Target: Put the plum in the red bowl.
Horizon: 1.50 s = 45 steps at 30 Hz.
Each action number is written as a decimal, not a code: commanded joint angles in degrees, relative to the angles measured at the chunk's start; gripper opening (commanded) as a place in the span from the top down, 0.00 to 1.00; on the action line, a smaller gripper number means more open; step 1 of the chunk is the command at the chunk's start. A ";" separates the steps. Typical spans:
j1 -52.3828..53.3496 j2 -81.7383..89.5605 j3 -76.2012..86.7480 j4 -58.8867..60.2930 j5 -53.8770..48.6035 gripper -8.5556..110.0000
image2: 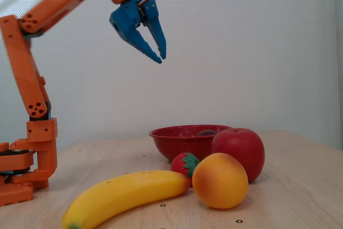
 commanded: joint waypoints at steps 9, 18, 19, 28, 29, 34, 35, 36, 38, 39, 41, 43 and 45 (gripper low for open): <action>-11.69 28.65 35.60 -14.24 5.62 0.93; -15.29 54.84 65.04 -25.58 5.54 0.93; -15.64 58.01 68.64 -26.63 5.36 0.93; -14.94 77.26 96.42 -36.74 2.02 0.93; -14.77 78.57 98.96 -38.06 2.02 0.93; -14.50 80.51 109.16 -44.74 1.32 0.93; -14.33 80.60 109.42 -44.65 0.70 0.93; -13.80 80.60 109.42 -43.86 0.00 0.93; -12.57 80.60 109.42 -43.07 -1.76 0.93; -12.04 80.60 109.42 -42.45 -2.81 0.93; -11.51 80.68 109.51 -40.17 -4.83 0.93; -11.60 80.68 109.51 -40.17 -5.36 0.93; -11.60 80.68 109.51 -40.08 -5.45 0.93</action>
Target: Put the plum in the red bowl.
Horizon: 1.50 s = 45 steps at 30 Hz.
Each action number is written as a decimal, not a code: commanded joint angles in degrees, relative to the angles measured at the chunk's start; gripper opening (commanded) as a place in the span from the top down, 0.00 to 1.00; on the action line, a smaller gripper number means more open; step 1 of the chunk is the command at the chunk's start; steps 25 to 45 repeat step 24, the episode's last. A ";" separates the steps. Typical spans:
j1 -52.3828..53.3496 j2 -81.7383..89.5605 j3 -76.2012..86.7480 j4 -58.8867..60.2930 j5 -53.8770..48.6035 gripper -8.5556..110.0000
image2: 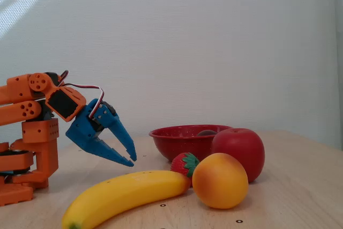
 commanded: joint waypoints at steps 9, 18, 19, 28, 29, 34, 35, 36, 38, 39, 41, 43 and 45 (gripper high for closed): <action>0.26 0.79 0.44 0.18 -2.64 0.93; 0.26 0.79 0.44 0.18 -2.64 0.93; 0.26 0.79 0.44 0.18 -2.64 0.93; 0.26 0.79 0.44 0.18 -2.64 0.93; 0.26 0.79 0.44 0.18 -2.64 0.93; 0.26 0.79 0.44 0.18 -2.64 0.93; 0.26 0.79 0.44 0.18 -2.64 0.93; 0.26 0.79 0.44 0.18 -2.64 0.93; 0.26 0.79 0.44 0.18 -2.64 0.93; 0.26 0.79 0.44 0.18 -2.64 0.93; 0.26 0.79 0.44 0.18 -2.64 0.93; 0.26 0.79 0.44 0.18 -2.64 0.93; 0.26 0.79 0.44 0.18 -2.64 0.93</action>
